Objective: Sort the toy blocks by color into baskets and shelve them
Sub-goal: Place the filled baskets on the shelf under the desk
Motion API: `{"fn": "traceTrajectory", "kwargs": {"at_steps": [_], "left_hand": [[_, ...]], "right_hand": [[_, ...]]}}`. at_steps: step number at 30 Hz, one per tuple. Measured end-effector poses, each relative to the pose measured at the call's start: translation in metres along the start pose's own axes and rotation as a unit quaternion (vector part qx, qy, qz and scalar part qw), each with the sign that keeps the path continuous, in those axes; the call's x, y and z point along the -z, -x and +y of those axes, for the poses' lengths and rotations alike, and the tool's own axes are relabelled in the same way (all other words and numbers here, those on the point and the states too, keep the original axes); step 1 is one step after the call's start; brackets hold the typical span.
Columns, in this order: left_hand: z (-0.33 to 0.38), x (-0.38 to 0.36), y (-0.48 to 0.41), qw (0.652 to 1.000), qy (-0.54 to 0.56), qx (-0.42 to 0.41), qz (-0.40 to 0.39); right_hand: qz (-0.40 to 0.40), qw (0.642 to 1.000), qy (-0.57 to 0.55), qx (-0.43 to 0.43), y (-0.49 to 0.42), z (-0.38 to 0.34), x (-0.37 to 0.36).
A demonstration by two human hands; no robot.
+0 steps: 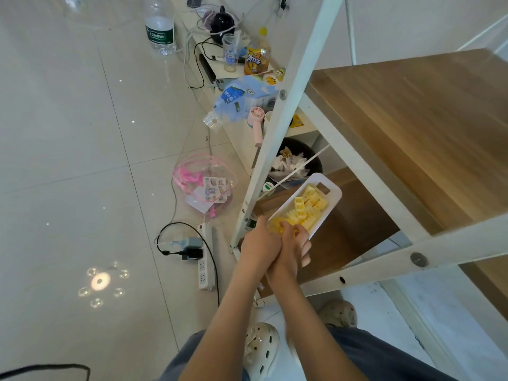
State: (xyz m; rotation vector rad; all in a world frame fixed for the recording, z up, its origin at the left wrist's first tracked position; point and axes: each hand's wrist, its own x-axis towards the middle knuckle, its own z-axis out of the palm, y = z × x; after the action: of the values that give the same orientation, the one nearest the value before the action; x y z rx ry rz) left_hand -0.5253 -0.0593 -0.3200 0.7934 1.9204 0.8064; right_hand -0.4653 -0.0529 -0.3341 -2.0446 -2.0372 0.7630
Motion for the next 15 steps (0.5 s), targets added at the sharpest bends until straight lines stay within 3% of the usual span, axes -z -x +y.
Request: {"fn": "traceTrajectory", "kwargs": {"at_steps": [7,13,15], "left_hand": [[0.002,0.001,-0.003,0.996,-0.089,0.007,0.021],[0.012,0.003,-0.003,0.985,-0.145,0.044,-0.082],[0.017,0.004,0.0,0.987,-0.129,0.059,-0.079]], "right_hand": [[0.016,0.998,0.053,-0.028,-0.013,-0.003,-0.003],[0.051,0.985,0.162,0.005,-0.014,0.004,0.004],[0.051,0.984,0.169,0.027,-0.009,0.008,0.007]]}}
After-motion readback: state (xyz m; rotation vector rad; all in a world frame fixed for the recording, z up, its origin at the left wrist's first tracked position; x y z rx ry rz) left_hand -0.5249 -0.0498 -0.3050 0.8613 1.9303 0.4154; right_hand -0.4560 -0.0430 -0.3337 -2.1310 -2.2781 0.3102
